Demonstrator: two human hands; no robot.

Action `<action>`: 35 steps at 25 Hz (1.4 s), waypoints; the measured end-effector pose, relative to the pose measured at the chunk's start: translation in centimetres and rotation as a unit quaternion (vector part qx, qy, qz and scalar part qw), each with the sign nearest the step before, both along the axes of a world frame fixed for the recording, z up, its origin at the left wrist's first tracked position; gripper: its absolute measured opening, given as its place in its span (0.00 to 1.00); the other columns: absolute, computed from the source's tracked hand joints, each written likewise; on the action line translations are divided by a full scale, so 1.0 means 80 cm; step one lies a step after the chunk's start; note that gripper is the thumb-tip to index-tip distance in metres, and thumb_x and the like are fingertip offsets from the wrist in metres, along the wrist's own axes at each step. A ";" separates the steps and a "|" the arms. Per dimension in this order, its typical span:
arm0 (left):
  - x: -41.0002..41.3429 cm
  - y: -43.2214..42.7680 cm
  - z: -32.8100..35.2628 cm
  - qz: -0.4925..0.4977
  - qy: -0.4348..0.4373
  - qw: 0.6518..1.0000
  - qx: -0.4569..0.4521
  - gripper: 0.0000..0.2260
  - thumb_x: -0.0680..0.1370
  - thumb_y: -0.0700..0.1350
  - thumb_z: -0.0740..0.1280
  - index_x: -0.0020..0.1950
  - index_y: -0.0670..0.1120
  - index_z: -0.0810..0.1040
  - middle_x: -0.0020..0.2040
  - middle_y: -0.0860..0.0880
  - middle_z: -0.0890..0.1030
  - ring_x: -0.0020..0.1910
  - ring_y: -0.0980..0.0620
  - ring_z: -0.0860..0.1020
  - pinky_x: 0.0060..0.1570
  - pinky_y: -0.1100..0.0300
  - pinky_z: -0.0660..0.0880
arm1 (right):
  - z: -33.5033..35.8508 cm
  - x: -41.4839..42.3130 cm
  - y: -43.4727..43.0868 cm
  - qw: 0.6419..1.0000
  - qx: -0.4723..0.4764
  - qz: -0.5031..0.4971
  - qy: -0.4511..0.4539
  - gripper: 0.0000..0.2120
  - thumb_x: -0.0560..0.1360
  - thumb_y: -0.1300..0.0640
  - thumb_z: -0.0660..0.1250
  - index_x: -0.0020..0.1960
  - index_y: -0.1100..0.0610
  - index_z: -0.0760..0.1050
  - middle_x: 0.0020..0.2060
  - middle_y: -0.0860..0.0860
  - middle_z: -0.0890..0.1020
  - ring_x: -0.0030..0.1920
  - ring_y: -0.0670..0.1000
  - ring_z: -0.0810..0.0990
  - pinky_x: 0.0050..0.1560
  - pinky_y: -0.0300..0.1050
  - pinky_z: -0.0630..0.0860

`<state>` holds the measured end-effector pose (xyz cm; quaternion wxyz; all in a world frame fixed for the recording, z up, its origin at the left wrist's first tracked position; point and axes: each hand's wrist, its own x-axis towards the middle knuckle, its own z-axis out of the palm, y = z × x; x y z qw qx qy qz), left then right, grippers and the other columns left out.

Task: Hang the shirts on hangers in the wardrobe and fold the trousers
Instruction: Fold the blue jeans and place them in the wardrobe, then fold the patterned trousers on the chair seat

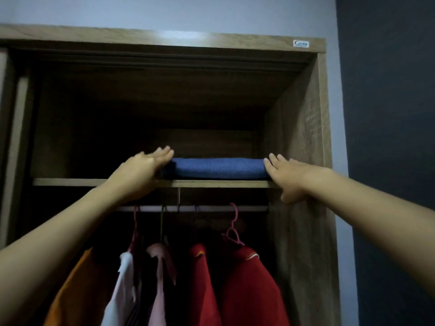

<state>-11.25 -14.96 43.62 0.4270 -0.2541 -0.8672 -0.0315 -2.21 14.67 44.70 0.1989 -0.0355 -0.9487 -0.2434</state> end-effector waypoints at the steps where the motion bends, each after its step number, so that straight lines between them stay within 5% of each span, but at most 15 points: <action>1: 0.013 -0.006 -0.002 0.000 0.029 0.999 0.015 0.32 0.73 0.36 0.65 0.75 0.46 0.59 0.76 0.48 0.59 0.74 0.50 0.60 0.73 0.53 0.57 | -0.005 0.005 -0.005 0.999 -0.003 0.035 0.025 0.47 0.73 0.55 0.66 0.75 0.63 0.35 0.76 0.60 0.39 0.77 0.58 0.43 0.74 0.51 0.50; 4: 0.054 -0.027 -0.031 -0.034 0.083 0.994 0.061 0.28 0.71 0.37 0.61 0.72 0.43 0.66 0.73 0.46 0.65 0.72 0.47 0.65 0.71 0.50 0.62 | -0.041 0.015 -0.033 0.976 -0.023 0.172 0.130 0.45 0.75 0.47 0.64 0.75 0.62 0.37 0.76 0.58 0.40 0.77 0.55 0.42 0.75 0.48 0.47; 8: 0.083 -0.067 -0.129 -0.008 0.063 0.997 0.040 0.28 0.70 0.45 0.54 0.70 0.43 0.69 0.71 0.45 0.68 0.71 0.46 0.67 0.68 0.50 0.65 | -0.136 0.010 -0.107 0.930 -0.090 0.316 0.165 0.40 0.76 0.43 0.59 0.76 0.62 0.43 0.77 0.57 0.44 0.77 0.53 0.44 0.73 0.45 0.43; 11: 0.111 -0.118 -0.256 0.033 0.005 0.997 0.065 0.30 0.70 0.51 0.51 0.69 0.41 0.71 0.68 0.41 0.73 0.67 0.41 0.72 0.64 0.46 0.69 | -0.250 0.002 -0.185 0.902 -0.138 0.397 0.098 0.38 0.76 0.44 0.60 0.76 0.62 0.47 0.77 0.57 0.48 0.77 0.54 0.47 0.71 0.44 0.42; 16: 0.194 -0.220 -0.491 0.165 -0.162 0.971 0.052 0.25 0.73 0.48 0.55 0.64 0.35 0.73 0.62 0.36 0.77 0.59 0.37 0.77 0.52 0.45 0.76 | -0.474 0.014 -0.325 0.871 -0.202 0.436 -0.104 0.39 0.72 0.39 0.48 0.75 0.65 0.53 0.75 0.60 0.55 0.75 0.59 0.55 0.73 0.53 0.52; 21: 0.314 -0.315 -0.700 0.275 -0.343 0.895 0.081 0.26 0.74 0.50 0.56 0.67 0.34 0.70 0.65 0.36 0.74 0.62 0.37 0.75 0.55 0.44 0.75 | -0.678 0.087 -0.439 0.810 -0.195 0.474 -0.284 0.36 0.78 0.41 0.54 0.76 0.60 0.43 0.77 0.56 0.46 0.77 0.53 0.46 0.75 0.47 0.45; 24: 0.393 -0.339 -0.810 0.310 -0.421 0.845 0.117 0.27 0.79 0.46 0.60 0.73 0.36 0.59 0.73 0.37 0.63 0.72 0.40 0.63 0.68 0.48 0.64 | -0.786 0.138 -0.479 0.781 -0.192 0.468 -0.367 0.37 0.78 0.40 0.53 0.76 0.59 0.44 0.77 0.55 0.46 0.77 0.52 0.45 0.74 0.47 0.44; 27: 0.481 -0.342 -0.923 0.342 -0.533 0.765 0.117 0.28 0.81 0.48 0.56 0.76 0.40 0.48 0.77 0.41 0.52 0.76 0.46 0.53 0.72 0.54 0.54 | -0.903 0.193 -0.502 0.743 -0.153 0.458 -0.463 0.40 0.73 0.34 0.46 0.77 0.58 0.45 0.77 0.55 0.46 0.77 0.53 0.46 0.74 0.48 0.45; 30: 0.555 -0.335 -1.015 0.366 -0.605 0.696 0.124 0.27 0.82 0.48 0.53 0.77 0.42 0.47 0.78 0.44 0.50 0.77 0.47 0.51 0.73 0.54 0.52 | -0.996 0.233 -0.511 0.704 -0.074 0.456 -0.540 0.36 0.78 0.41 0.53 0.77 0.59 0.45 0.77 0.55 0.45 0.77 0.53 0.45 0.75 0.50 0.46; 35: 0.603 -0.349 -1.113 0.399 -0.639 0.643 0.138 0.28 0.79 0.36 0.52 0.77 0.43 0.45 0.78 0.43 0.50 0.77 0.46 0.49 0.73 0.54 0.51 | -1.096 0.287 -0.542 0.633 -0.054 0.517 -0.574 0.26 0.80 0.48 0.56 0.74 0.58 0.58 0.73 0.54 0.61 0.72 0.55 0.60 0.71 0.49 0.58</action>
